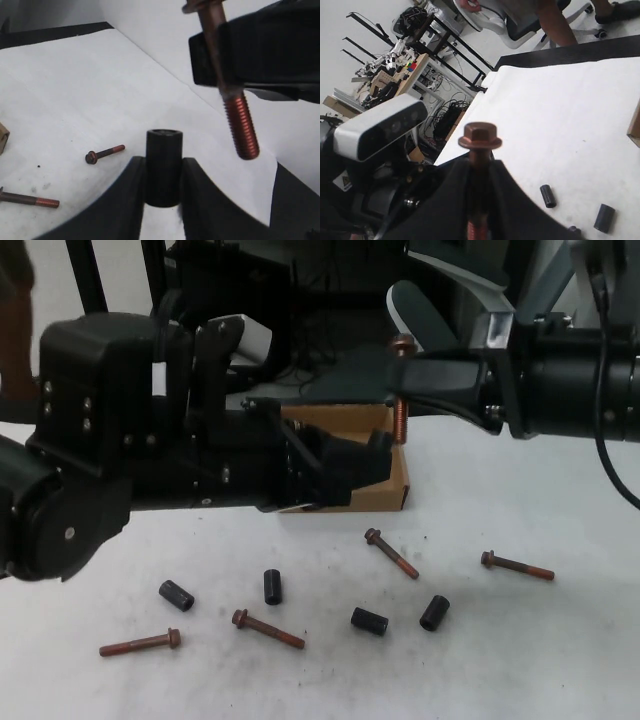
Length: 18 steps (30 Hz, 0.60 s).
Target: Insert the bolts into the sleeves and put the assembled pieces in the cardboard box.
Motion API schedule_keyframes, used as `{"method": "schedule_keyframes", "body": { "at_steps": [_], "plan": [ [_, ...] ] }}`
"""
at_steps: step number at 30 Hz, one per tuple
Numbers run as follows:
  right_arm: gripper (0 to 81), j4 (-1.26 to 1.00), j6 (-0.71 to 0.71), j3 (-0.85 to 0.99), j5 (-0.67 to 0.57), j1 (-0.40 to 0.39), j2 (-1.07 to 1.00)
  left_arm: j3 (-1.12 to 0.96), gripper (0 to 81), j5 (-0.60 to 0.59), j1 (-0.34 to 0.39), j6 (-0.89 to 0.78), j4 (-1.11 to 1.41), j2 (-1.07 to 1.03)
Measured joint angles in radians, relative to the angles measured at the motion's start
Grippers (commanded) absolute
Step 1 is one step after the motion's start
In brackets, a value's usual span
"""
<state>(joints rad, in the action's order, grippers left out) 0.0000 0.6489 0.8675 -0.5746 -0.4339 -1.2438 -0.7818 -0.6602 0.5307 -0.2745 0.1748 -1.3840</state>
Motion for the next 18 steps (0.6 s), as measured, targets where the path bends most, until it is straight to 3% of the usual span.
{"method": "schedule_keyframes", "body": {
  "at_steps": [18],
  "plan": [
    [0.3, -0.098, -0.066, 0.000, 0.125, -0.012, -0.026, 0.000, 0.8, -0.056, 0.000, -0.089, 0.074, 0.000]
  ]
}}
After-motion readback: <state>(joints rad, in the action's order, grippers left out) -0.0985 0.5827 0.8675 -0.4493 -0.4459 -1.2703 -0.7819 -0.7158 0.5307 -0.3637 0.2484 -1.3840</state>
